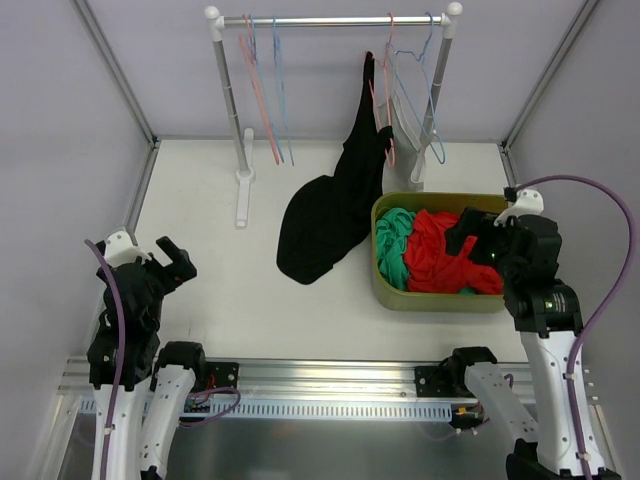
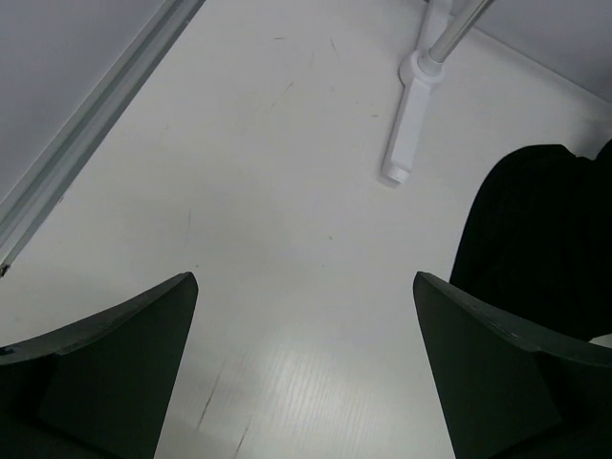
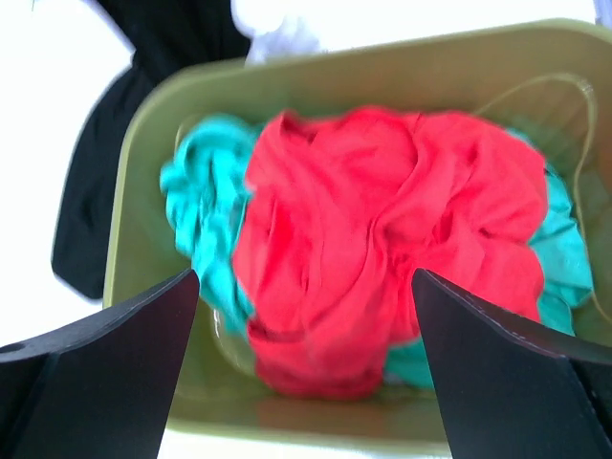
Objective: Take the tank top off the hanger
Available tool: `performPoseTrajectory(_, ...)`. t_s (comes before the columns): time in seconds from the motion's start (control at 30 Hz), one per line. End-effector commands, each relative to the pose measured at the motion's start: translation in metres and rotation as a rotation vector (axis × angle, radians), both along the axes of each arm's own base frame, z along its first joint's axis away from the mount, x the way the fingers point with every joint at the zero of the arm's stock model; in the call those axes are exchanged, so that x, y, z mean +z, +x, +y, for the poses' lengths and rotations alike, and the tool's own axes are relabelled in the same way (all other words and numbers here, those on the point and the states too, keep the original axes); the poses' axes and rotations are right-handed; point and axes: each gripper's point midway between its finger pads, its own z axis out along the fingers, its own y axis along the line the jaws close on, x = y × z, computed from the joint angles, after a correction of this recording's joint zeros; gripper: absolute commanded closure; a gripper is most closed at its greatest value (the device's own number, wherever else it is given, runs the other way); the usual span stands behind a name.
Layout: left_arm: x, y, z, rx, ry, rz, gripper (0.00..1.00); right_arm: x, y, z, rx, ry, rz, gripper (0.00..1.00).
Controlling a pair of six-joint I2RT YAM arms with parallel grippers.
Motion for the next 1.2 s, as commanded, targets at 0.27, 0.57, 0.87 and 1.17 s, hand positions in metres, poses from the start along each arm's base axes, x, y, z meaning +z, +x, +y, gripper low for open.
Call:
performPoseTrajectory(0.27,0.016,-0.001,-0.006,-0.081,0.057,-0.032,0.01,0.003,-0.066,-0.025,0.012,-0.246,0.0,0.01)
performPoseTrajectory(0.57,0.016,-0.007,-0.016,-0.123,0.024,-0.084,0.01,-0.014,-0.069,-0.032,-0.009,-0.292,0.002,0.01)
performPoseTrajectory(0.87,0.014,-0.009,-0.03,-0.198,0.0,-0.098,0.01,-0.012,-0.065,-0.027,-0.014,-0.255,-0.013,0.0)
performPoseTrajectory(1.17,0.013,-0.008,-0.044,-0.279,-0.012,-0.104,0.01,-0.007,-0.058,-0.017,0.023,-0.233,-0.02,0.0)
